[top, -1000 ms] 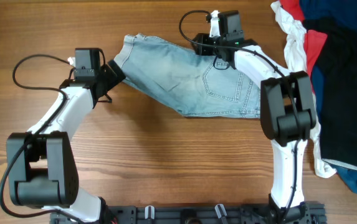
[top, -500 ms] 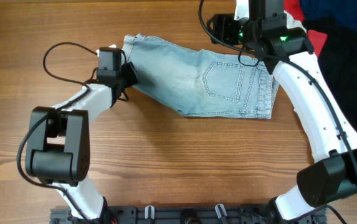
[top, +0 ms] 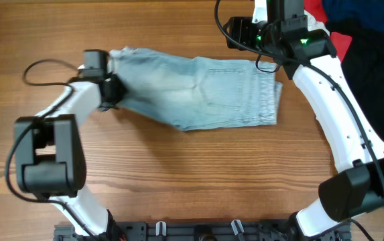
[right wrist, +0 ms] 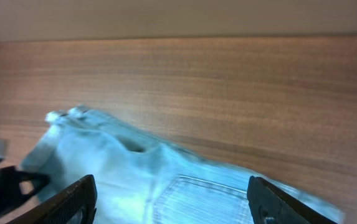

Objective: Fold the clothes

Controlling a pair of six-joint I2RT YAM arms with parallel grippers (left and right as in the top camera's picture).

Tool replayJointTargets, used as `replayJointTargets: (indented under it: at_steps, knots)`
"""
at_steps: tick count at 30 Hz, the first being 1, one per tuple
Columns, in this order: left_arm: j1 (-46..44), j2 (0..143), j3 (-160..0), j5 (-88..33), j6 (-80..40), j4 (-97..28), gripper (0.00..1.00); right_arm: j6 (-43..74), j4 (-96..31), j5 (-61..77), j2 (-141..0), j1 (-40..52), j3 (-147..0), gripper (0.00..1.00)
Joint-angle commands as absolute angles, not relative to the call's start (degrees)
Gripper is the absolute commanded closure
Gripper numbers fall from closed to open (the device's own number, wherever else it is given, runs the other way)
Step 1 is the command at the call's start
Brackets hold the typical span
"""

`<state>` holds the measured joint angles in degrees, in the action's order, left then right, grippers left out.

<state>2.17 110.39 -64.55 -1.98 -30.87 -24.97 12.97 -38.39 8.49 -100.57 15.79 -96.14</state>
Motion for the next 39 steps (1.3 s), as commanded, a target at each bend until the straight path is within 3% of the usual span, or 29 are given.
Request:
replayJointTargets:
  at_steps: [1,3,5,7,8,12,16,17,18,20,26,30,33,34,35,36,37,39]
  knots:
    - [11.55,115.61,-59.68,3.07,-36.93,-34.79,0.96,15.0,-38.41,11.18,-104.18,15.77,-96.62,0.22]
    - [14.13,115.61,-59.7,-0.12,-36.91,-36.6,0.95,15.53,-38.41,11.81,-104.79,15.77,-96.62,0.22]
    - [16.36,115.61,-59.7,-5.34,-35.73,-39.24,0.83,16.69,-38.98,12.1,-105.08,15.77,-96.62,0.22]
    - [16.64,115.61,-59.7,-10.13,-30.87,-39.75,0.49,16.62,-40.18,12.08,-105.14,15.77,-96.62,0.22]
    - [16.64,115.48,-60.14,-11.79,-29.15,-39.99,0.39,16.43,-40.69,12.03,-105.14,15.77,-96.62,0.21]
    - [16.4,112.31,-70.43,-13.04,-15.38,-55.02,0.33,15.16,-42.28,12.05,-105.14,15.77,-96.62,0.13]
    - [16.36,108.05,-75.02,-12.6,-12.12,-61.36,0.29,15.16,-42.57,12.05,-105.14,15.77,-96.62,0.01]
    - [16.25,106.43,-75.13,-12.6,-11.44,-60.99,0.25,15.14,-42.59,12.03,-105.14,15.75,-96.62,0.0]
    - [16.25,105.62,-75.13,-12.56,-10.39,-60.64,0.11,15.14,-42.57,12.03,-105.14,15.7,-96.62,0.01]
    - [16.25,104.18,-75.13,-11.29,-8.93,-60.27,0.05,15.14,-42.54,12.05,-105.14,15.11,-96.62,0.0]
    - [16.25,103.37,-75.11,-9.56,-5.89,-53.78,0.13,14.96,-42.5,12.01,-105.16,14.11,-96.62,0.01]
    - [16.25,106.02,-74.85,-9.58,-4.69,-44.14,0.25,13.43,-42.24,11.57,-105.84,14.11,-96.36,0.0]
    - [16.25,108.31,-74.85,-9.56,-4.64,-39.66,0.41,13.45,-42.22,11.6,-106.78,14.11,-95.94,0.02]
    - [16.23,109.38,-74.85,-9.56,-3.95,-38.68,0.54,13.5,-42.09,11.62,-107.11,14.11,-95.94,0.03]
    - [15.94,110.56,-74.85,-9.52,-3.33,-37.93,0.77,13.5,-42.04,11.6,-107.39,14.11,-95.94,0.05]
    - [15.59,111.83,-74.85,-9.43,-3.29,-37.34,0.87,13.5,-42.06,11.6,-107.42,14.11,-95.94,0.08]
    - [15.09,113.4,-74.85,-8.78,-3.2,-36.73,0.95,13.5,-42.06,11.6,-107.42,14.11,-95.94,0.11]
    - [13.58,116.73,-74.85,-5.93,-3.22,-35.38,0.96,13.52,-42.06,11.6,-107.42,14.11,-95.92,0.11]
